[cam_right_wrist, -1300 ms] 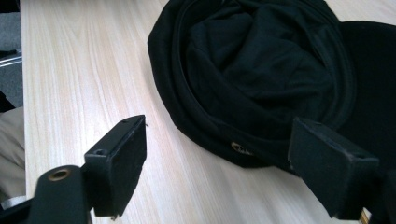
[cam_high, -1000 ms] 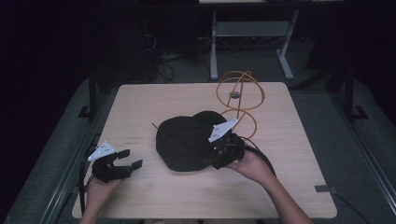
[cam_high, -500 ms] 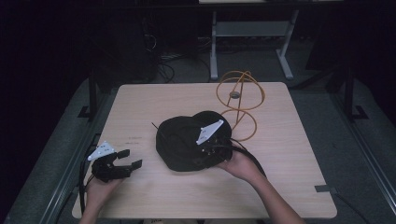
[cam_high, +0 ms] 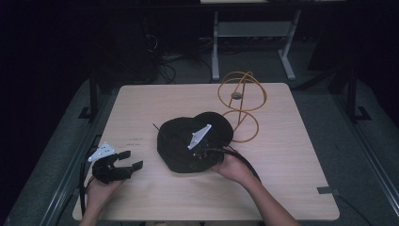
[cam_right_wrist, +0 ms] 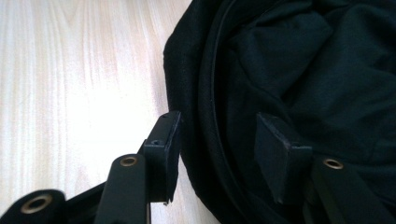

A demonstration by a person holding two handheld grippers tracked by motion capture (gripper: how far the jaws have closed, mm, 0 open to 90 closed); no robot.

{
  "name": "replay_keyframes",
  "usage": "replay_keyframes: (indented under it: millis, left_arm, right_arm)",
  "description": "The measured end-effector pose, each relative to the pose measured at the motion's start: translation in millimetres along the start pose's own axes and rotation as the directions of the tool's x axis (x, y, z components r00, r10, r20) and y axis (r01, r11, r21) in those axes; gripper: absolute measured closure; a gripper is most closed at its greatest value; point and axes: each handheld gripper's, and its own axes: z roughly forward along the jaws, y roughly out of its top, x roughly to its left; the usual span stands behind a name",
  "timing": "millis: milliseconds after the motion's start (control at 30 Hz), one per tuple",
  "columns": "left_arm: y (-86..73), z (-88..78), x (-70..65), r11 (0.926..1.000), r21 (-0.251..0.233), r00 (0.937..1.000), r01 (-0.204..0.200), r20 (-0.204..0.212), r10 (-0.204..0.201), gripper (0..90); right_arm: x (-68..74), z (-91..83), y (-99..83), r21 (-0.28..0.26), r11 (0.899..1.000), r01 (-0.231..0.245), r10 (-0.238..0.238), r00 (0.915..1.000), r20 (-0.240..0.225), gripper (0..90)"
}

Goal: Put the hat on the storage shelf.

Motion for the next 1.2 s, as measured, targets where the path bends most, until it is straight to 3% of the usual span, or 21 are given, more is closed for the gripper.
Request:
replay_keyframes:
  millis: [467, 600, 800, 1067, 1200]
  left_arm:
    - [0.1, 1.3, -0.5, 1.0000, 0.008, 1.0000, -0.003, 0.002, 0.003, 22.8]
    - [-0.1, 2.1, -0.9, 1.0000, 0.008, 1.0000, -0.004, 0.004, 0.004, 22.8]
    - [-0.1, 2.9, -1.1, 1.0000, 0.009, 1.0000, 0.003, 0.001, -0.003, 21.9]
    - [0.5, 3.4, -0.9, 1.0000, 0.004, 1.0000, 0.004, 0.003, -0.004, 20.9]
    - [1.7, 5.5, -3.3, 1.0000, -0.001, 1.0000, 0.000, 0.005, 0.000, 20.7]
  right_arm:
    - [3.7, 15.4, 2.1, 0.037, 0.999, 0.014, -0.016, 0.9992, 0.037, 58.8]
    - [7.2, 16.7, 1.6, 0.053, 0.998, 0.031, -0.034, 0.9980, 0.054, 64.2]
    - [10.2, 17.2, 0.7, 0.056, 0.997, 0.057, -0.060, 0.9972, 0.044, 73.7]
    - [13.0, 8.0, 4.0, 0.026, 0.997, 0.078, -0.078, 0.9967, 0.024, 76.8]
    - [15.7, -11.1, 12.7, -0.024, 0.996, 0.085, -0.084, 0.9959, 0.032, 76.6]
